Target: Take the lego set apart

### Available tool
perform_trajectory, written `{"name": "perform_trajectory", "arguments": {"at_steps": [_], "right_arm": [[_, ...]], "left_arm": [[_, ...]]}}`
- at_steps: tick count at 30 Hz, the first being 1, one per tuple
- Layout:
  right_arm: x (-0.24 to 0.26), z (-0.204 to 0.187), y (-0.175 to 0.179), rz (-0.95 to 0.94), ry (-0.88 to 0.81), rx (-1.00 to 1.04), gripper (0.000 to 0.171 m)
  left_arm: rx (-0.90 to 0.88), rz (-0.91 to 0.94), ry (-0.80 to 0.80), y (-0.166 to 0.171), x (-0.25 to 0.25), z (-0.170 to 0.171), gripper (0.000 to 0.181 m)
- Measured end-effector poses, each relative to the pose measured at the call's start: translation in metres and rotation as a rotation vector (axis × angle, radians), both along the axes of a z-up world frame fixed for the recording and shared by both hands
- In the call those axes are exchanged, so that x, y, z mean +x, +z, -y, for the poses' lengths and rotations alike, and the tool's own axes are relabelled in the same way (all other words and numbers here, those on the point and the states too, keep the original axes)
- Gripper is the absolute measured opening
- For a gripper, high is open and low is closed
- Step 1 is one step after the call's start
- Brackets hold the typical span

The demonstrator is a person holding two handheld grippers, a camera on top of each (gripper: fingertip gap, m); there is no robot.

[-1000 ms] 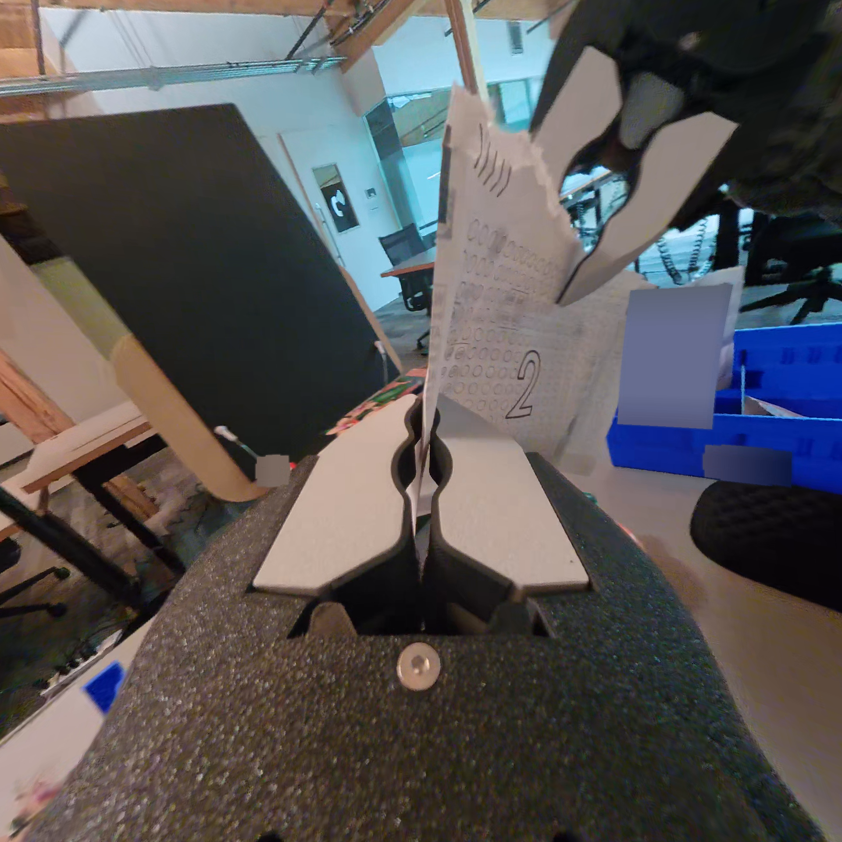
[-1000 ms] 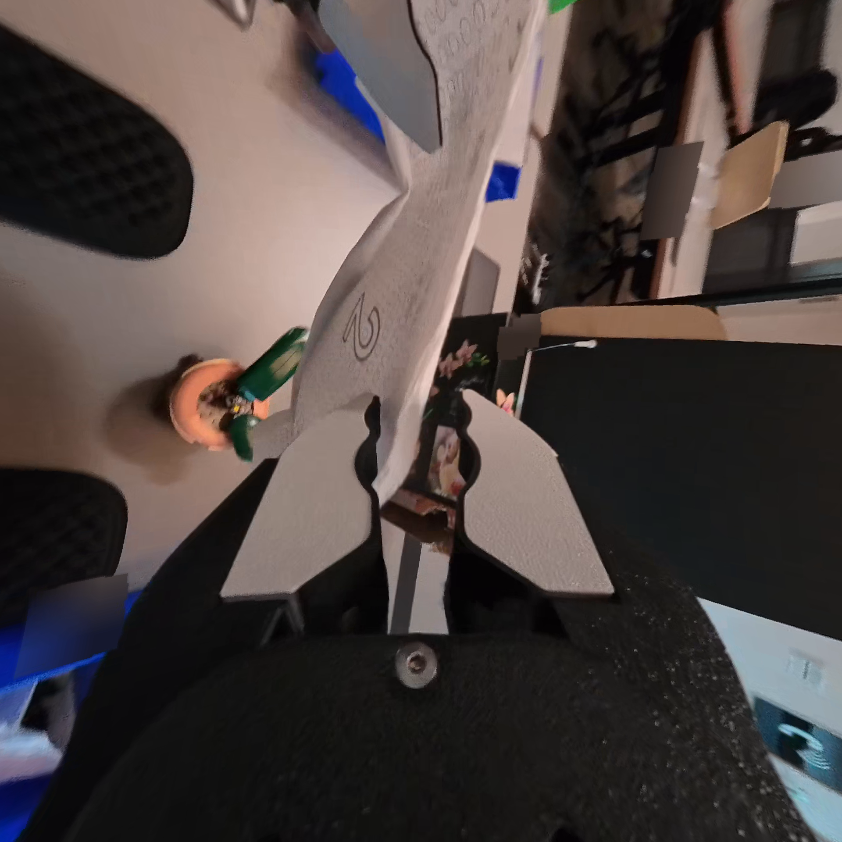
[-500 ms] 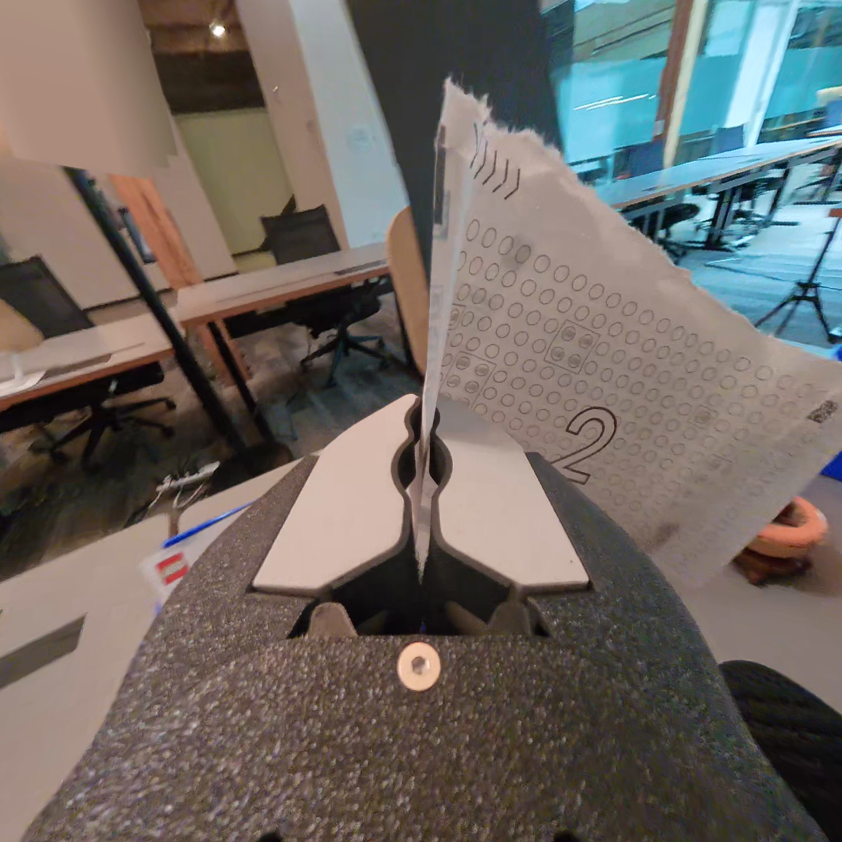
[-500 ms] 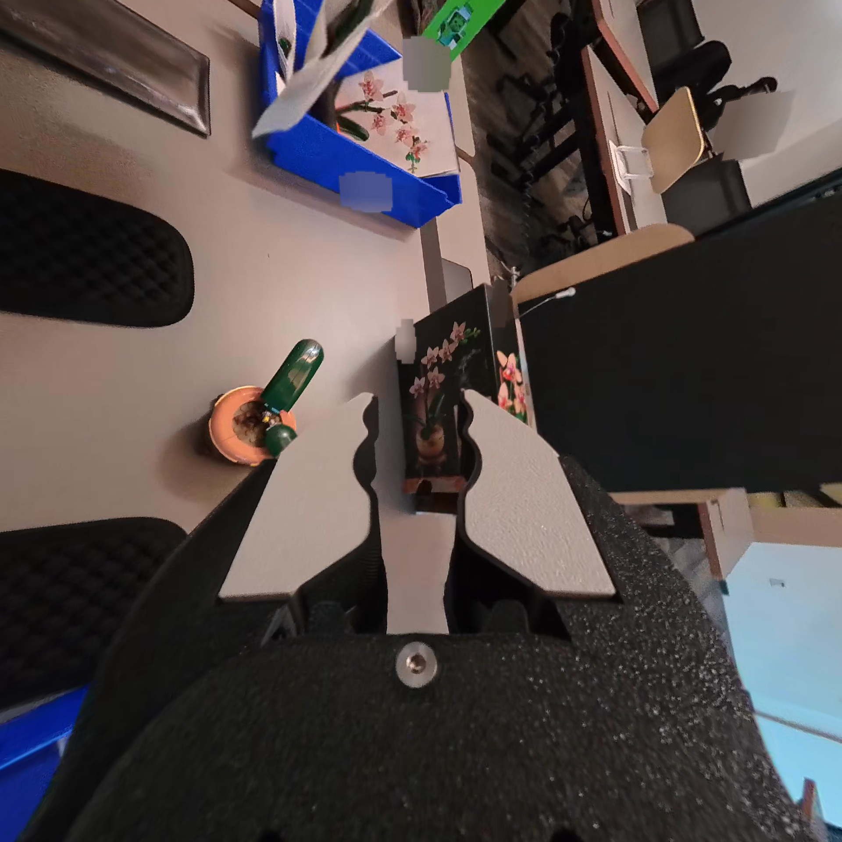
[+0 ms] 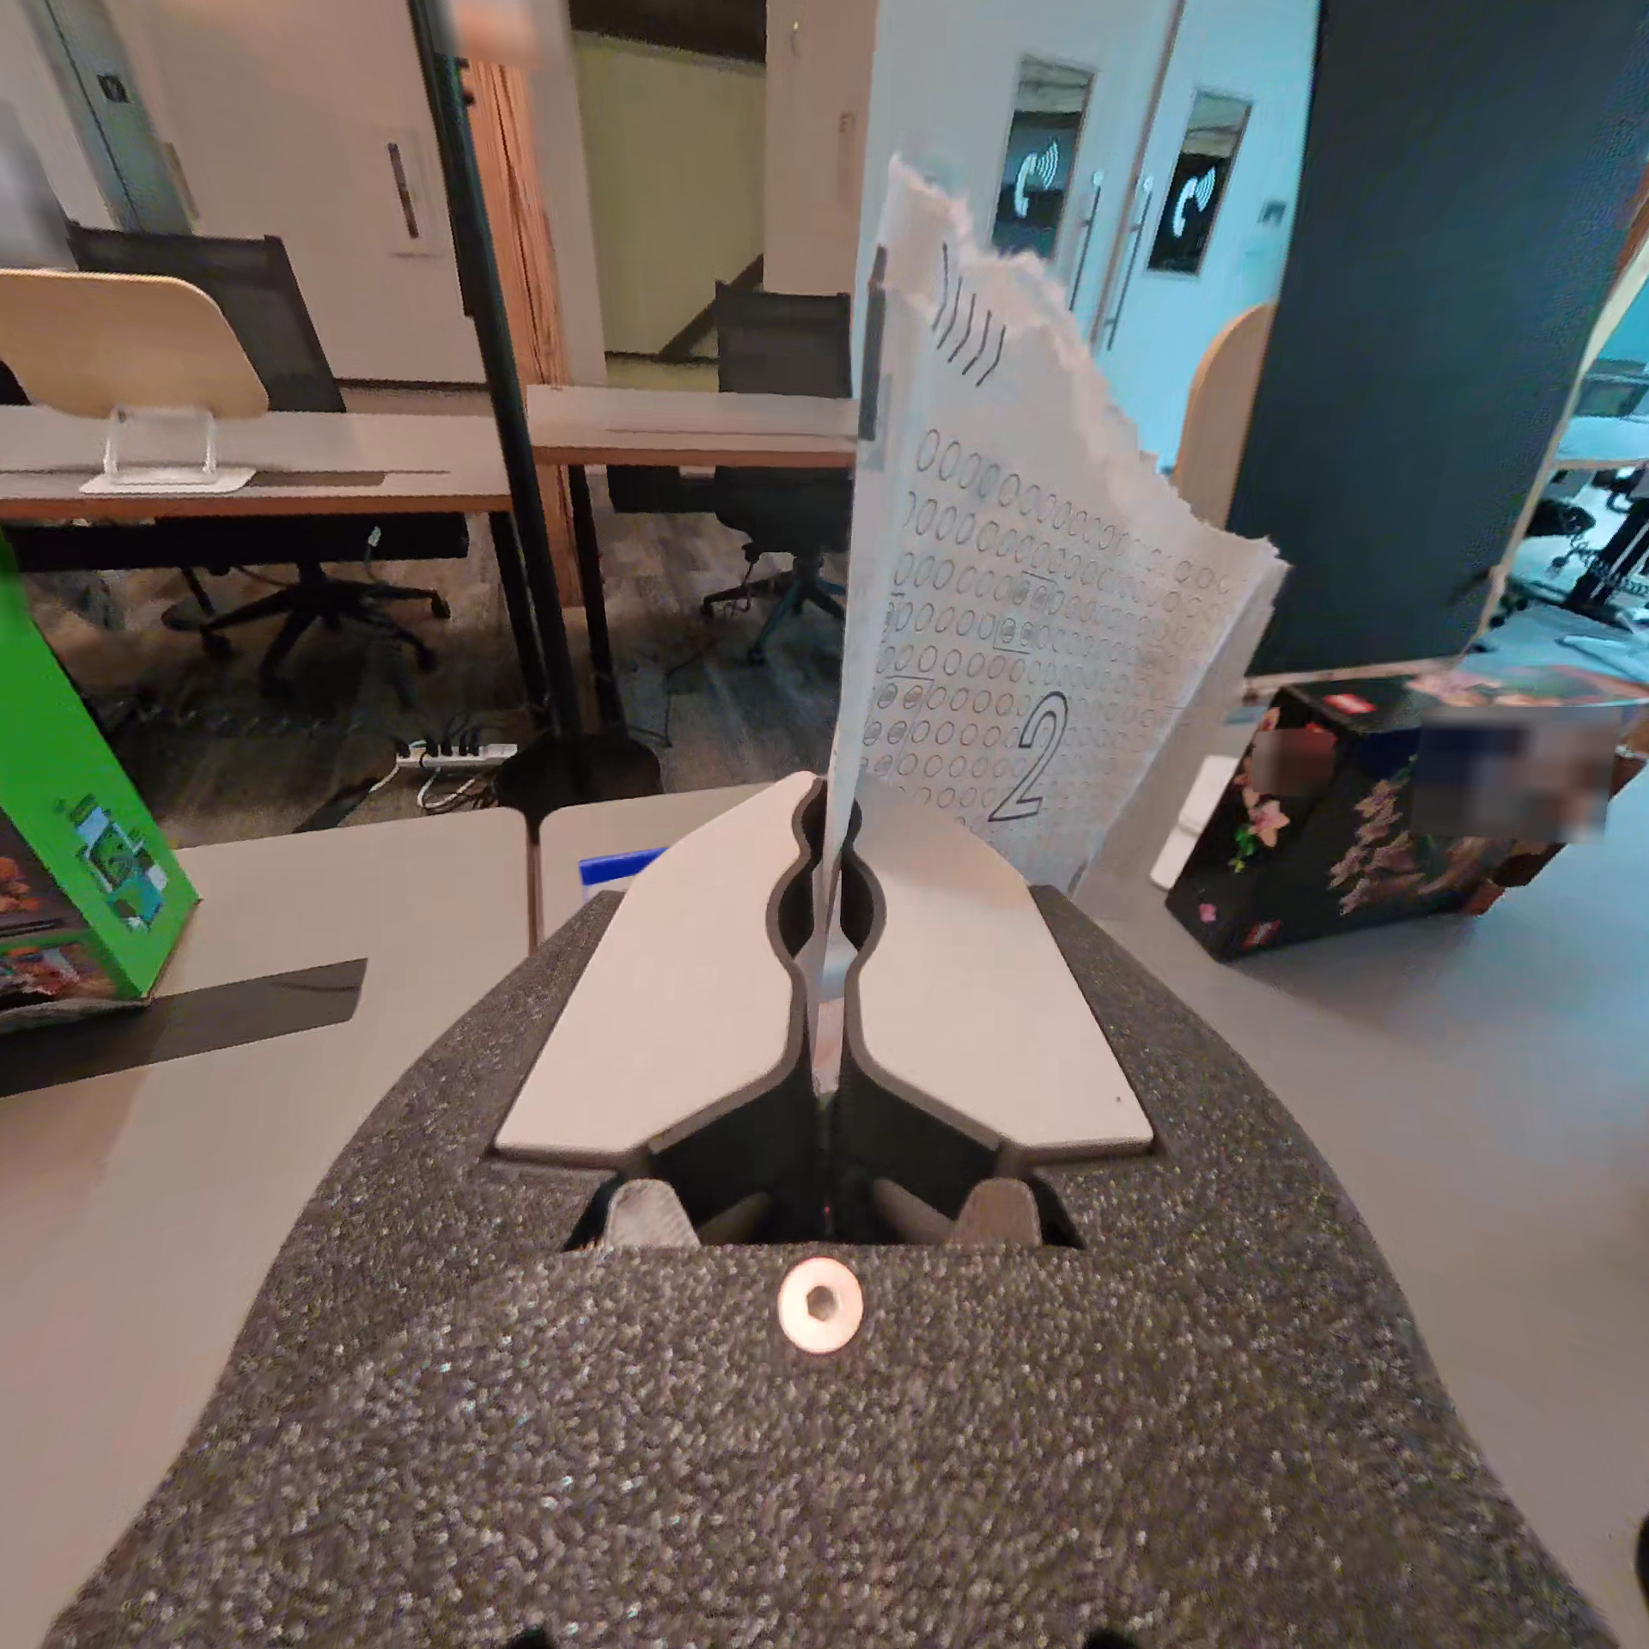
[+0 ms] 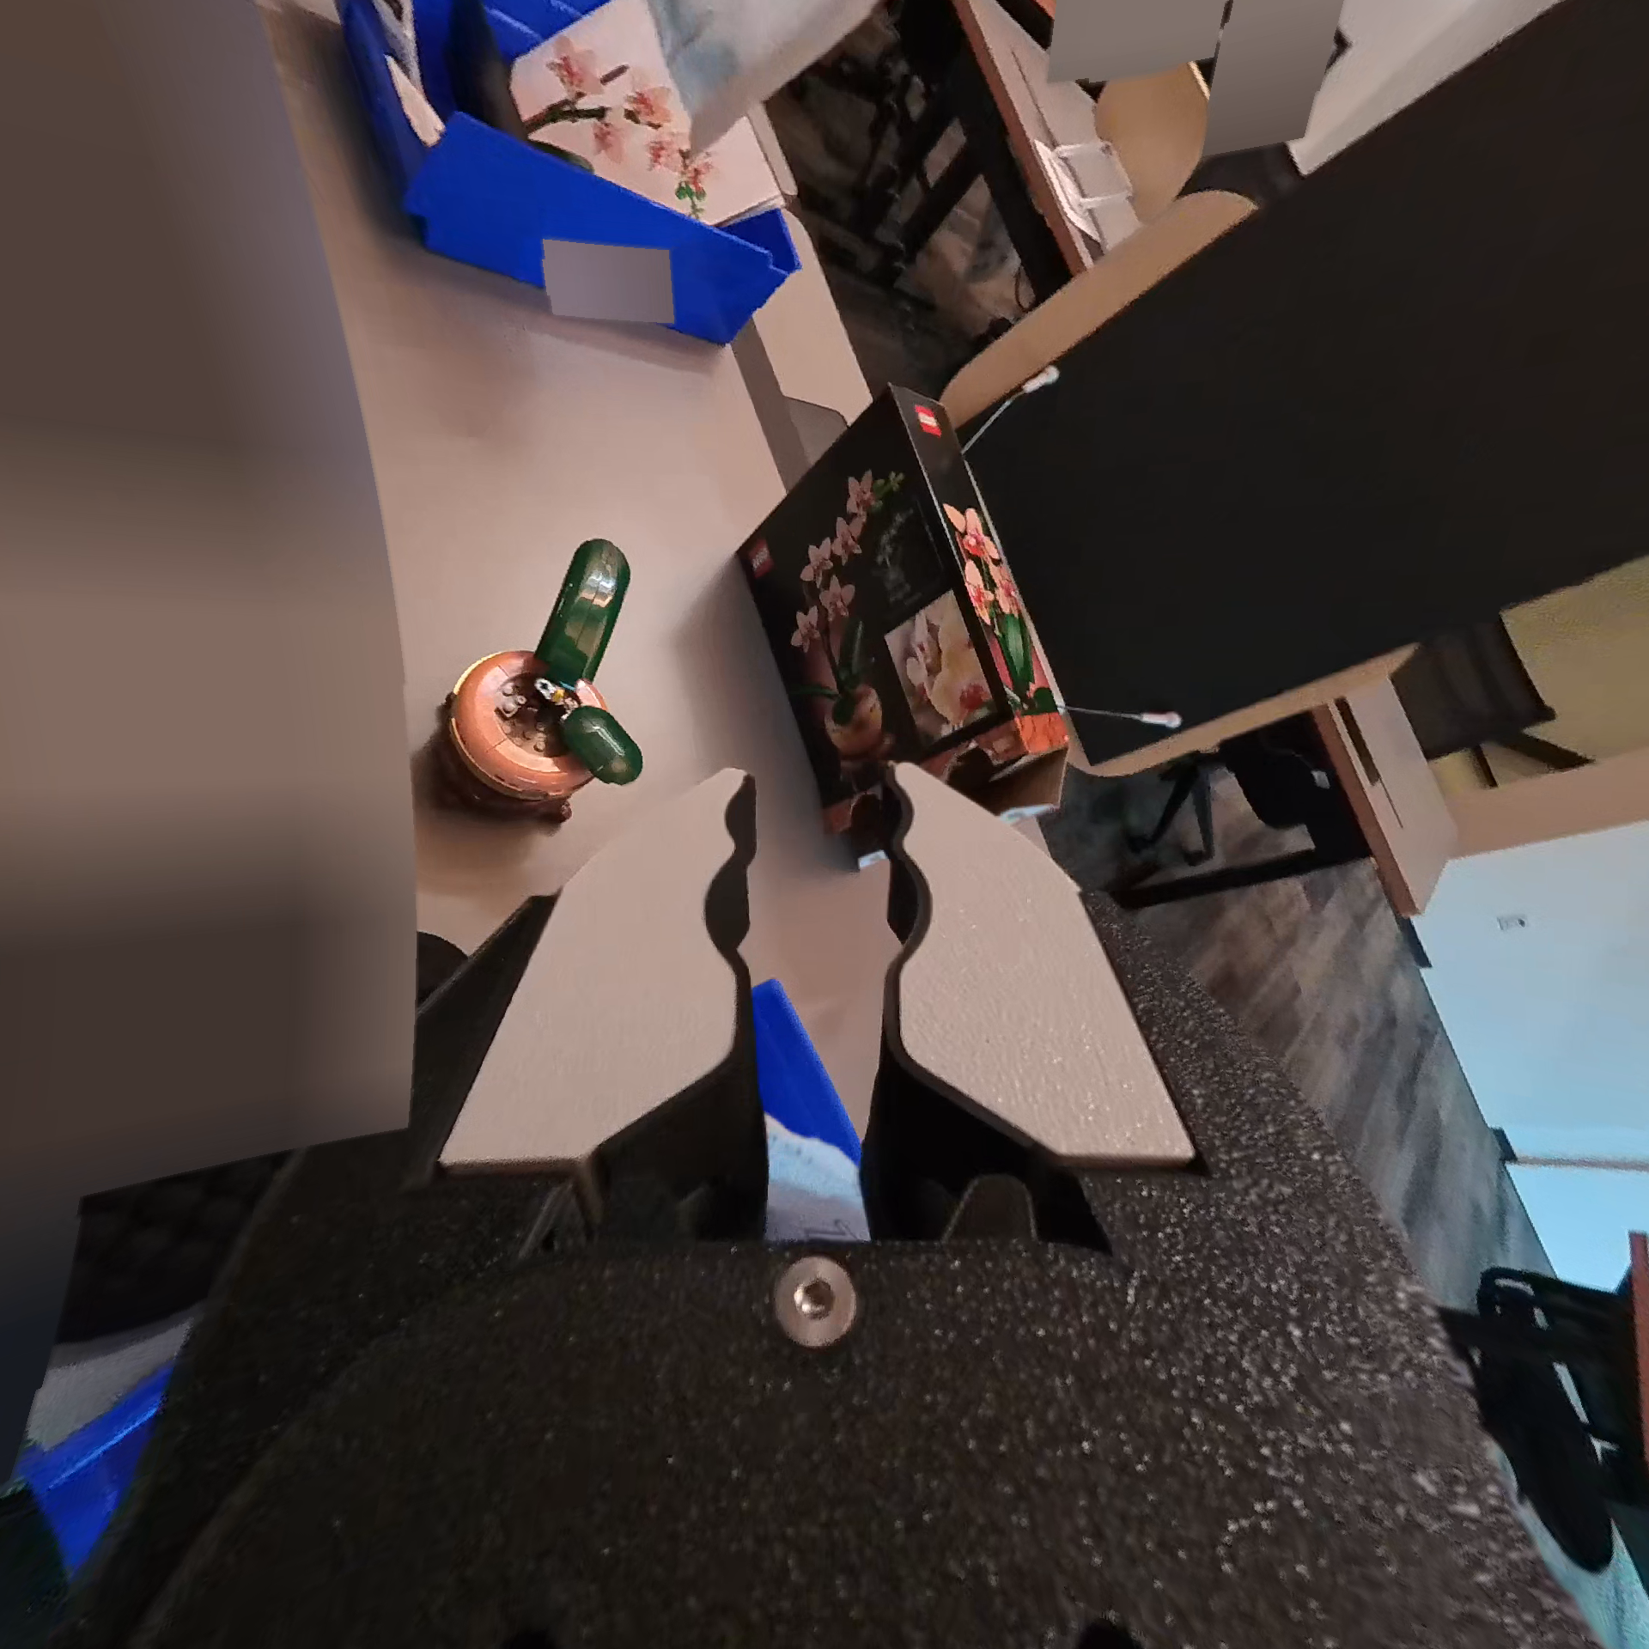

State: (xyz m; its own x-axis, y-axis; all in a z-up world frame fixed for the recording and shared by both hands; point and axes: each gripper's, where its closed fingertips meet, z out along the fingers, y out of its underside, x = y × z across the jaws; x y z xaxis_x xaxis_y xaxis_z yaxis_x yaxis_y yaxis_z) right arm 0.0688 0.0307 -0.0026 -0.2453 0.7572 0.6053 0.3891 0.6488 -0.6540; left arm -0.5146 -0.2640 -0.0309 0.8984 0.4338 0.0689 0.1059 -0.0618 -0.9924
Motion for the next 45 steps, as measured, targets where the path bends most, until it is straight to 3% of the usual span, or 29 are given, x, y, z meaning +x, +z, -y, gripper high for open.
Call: {"name": "perform_trajectory", "arguments": {"at_steps": [11, 21, 24, 25, 28, 36, 40, 45], "right_arm": [[0.015, -0.015, 0.009, -0.053, -0.124, 0.045, 0.025], [-0.001, -0.02, 0.004, -0.03, -0.147, 0.054, 0.025], [-0.004, -0.022, 0.003, -0.022, -0.149, 0.057, 0.025], [-0.004, -0.022, 0.003, -0.023, -0.147, 0.055, 0.025], [-0.004, -0.023, 0.003, -0.034, -0.146, 0.046, 0.026], [0.011, -0.025, -0.005, -0.029, -0.165, 0.016, 0.031], [0.026, -0.028, -0.008, -0.038, -0.184, -0.016, 0.038], [0.05, -0.036, -0.015, -0.052, -0.21, -0.068, 0.049]], "left_arm": [[-0.212, 0.117, -0.132, -0.073, -0.04, -0.009, 0.0], [-0.467, 0.299, -0.204, -0.167, -0.049, -0.034, 0.0], [-0.55, 0.182, -0.191, -0.165, -0.05, -0.036, 0.002], [-0.6, 0.148, -0.188, -0.167, -0.049, -0.035, 0.013], [-0.665, 0.131, -0.186, -0.167, -0.045, -0.035, 0.075], [-0.543, -0.018, -0.013, -0.116, -0.048, -0.032, 0.146], [-0.493, -0.161, 0.083, -0.08, -0.035, -0.022, 0.146], [-0.38, -0.299, 0.02, -0.047, 0.038, -0.034, 0.142]]}}
